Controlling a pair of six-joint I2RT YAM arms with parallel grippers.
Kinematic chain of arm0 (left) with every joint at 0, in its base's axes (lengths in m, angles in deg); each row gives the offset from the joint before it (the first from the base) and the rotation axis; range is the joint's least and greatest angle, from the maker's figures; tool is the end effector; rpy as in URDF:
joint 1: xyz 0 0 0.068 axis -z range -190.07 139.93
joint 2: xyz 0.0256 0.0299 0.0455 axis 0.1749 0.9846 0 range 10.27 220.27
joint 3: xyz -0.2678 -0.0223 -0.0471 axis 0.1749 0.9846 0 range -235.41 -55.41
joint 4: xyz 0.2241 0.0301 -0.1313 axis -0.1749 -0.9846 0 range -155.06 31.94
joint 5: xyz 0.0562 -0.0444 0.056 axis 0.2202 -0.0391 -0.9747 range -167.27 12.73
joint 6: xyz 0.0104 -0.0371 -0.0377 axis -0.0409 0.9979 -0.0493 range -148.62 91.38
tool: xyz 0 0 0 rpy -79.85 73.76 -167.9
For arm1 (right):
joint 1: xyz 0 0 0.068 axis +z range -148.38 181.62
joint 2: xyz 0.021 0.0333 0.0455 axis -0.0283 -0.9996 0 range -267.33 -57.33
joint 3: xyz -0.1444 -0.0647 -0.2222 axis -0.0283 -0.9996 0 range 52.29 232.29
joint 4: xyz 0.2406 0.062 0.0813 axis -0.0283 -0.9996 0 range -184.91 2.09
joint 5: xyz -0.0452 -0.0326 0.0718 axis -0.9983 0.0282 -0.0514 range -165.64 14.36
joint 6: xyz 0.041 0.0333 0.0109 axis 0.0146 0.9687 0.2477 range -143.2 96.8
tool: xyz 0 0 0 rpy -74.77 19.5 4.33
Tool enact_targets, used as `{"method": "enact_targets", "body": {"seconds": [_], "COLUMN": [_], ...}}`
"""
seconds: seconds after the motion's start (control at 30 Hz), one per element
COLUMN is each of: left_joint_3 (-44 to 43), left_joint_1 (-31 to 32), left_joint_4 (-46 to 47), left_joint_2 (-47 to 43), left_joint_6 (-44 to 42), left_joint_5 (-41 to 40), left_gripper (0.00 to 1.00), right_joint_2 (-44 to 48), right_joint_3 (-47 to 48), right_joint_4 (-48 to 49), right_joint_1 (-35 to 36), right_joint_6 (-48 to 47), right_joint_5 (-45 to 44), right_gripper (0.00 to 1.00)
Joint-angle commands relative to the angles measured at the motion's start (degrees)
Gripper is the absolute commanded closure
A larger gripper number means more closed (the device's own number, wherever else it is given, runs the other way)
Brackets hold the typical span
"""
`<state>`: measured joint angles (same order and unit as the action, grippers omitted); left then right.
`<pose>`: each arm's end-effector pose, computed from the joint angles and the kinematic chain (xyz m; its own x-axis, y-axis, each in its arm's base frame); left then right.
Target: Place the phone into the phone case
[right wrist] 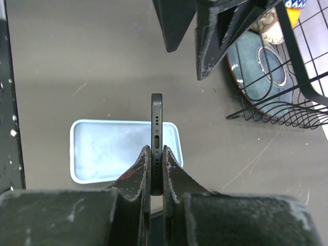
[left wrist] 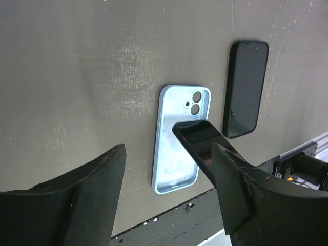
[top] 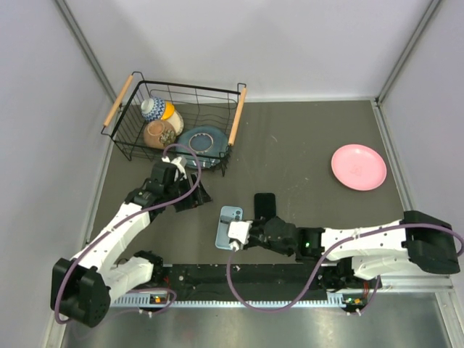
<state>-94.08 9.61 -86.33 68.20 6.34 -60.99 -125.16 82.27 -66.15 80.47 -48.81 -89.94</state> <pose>0.1887 -0.0780 0.2333 -0.8565 -0.2777 -0.4350 0.0132 0.8309 -0.5563 0.0579 0.2484 0.2249 0.3428 -0.4269 -0.8368 -0.8391 0.2613 -0.4771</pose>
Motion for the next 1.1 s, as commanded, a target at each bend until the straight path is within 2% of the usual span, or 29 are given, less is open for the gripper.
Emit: {"method": "enact_targets", "body": {"seconds": [0.0,0.23,0.43,0.57,0.67,0.93,1.07], "left_joint_3": [0.7,1.8,2.4,3.7,3.9,3.3,2.0], "left_joint_1": [-0.3,-0.3,-0.3,-0.2,-0.2,0.0,0.2], "left_joint_4": [2.3,4.1,6.1,7.0,7.0,9.5,10.4], "left_joint_2": [1.0,1.7,3.9,4.3,4.5,7.0,9.9], "left_joint_6": [-0.9,-1.3,-1.0,-0.6,-0.9,0.4,0.5], "left_joint_5": [3.1,5.5,7.8,7.7,7.3,5.9,5.3], "left_gripper": [0.28,0.30,0.32,0.34,0.34,0.34,0.33], "right_joint_2": [-3.5,-11.2,-17.6,-20.6,-21.2,-20.4,-20.1], "right_joint_3": [2.5,4.1,4.7,4.8,5.0,4.2,4.6], "right_joint_4": [5.2,4.0,5.6,6.4,5.8,5.7,4.0], "right_joint_1": [3.3,7.3,11.7,13.2,13.7,13.7,13.7], "right_joint_6": [-4.7,-9.1,-8.4,-6.4,-3.5,3.5,5.6], "right_joint_5": [-5.5,-11.2,-15.9,-19.4,-21.5,-19.2,-20.2], "right_gripper": [1.00,1.00,0.99,0.79,0.72,0.56,0.53]}}
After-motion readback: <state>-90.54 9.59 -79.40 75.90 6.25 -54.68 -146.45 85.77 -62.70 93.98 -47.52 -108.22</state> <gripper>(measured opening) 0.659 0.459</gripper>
